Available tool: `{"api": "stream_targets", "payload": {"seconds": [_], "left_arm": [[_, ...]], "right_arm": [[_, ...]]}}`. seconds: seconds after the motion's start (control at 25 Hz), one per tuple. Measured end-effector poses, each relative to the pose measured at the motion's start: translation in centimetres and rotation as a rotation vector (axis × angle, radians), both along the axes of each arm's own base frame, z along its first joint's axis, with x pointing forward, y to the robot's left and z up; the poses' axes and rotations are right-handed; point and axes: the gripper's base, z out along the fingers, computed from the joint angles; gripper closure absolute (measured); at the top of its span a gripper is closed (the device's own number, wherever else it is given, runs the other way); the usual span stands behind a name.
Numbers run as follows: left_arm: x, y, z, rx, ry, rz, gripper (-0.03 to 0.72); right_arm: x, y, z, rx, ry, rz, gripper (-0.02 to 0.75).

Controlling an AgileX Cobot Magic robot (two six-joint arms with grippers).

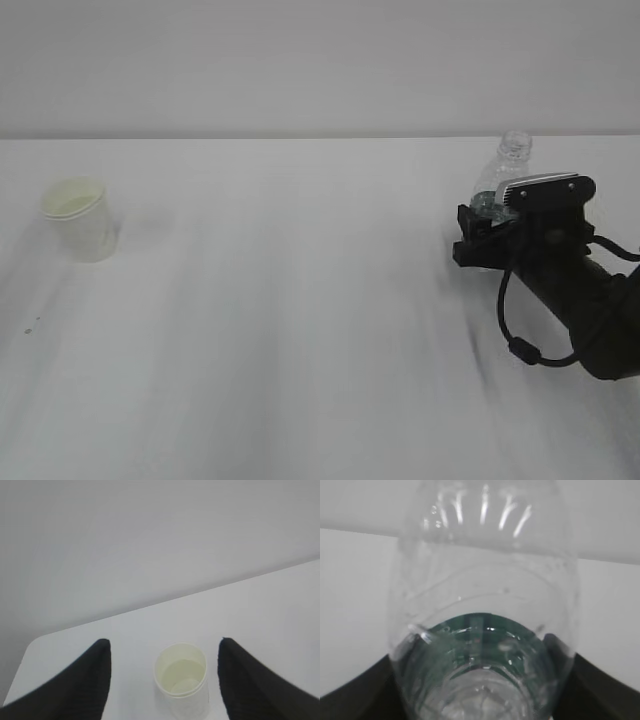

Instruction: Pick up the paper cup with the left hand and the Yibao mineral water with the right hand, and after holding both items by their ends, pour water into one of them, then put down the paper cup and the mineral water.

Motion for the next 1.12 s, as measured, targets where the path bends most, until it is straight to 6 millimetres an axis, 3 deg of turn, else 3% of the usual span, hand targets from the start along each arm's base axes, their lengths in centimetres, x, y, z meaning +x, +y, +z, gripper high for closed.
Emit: {"api": "stream_targets", "payload": {"seconds": [1.12], "left_arm": [[0.0,0.0,0.0,0.0,0.0,0.0,0.214]], "right_arm": [[-0.82,0.31,0.59,-0.011,0.005,0.054,0.196]]}}
